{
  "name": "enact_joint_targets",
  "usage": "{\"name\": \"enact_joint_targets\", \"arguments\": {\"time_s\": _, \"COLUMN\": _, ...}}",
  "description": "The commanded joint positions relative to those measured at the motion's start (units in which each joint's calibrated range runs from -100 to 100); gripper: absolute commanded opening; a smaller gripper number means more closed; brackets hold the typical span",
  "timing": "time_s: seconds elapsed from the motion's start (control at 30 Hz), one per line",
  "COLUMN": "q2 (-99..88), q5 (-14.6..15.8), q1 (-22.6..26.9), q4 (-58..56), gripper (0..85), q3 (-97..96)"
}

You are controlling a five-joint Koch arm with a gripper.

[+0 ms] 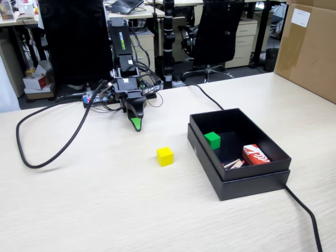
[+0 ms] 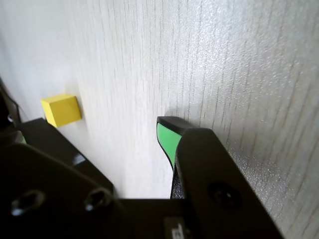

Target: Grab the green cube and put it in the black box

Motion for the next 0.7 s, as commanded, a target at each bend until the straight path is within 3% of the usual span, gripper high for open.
{"name": "enact_joint_targets", "arguments": {"time_s": 0.0, "q2": -0.1, "q5": -0.6, "q1": 0.2, "q4": 1.1, "gripper": 51.1, "q3": -2.9}}
{"name": "enact_joint_targets", "arguments": {"time_s": 0.67, "q2": -0.1, "q5": -0.5, "q1": 0.0, "q4": 1.1, "gripper": 50.3, "q3": -2.9}}
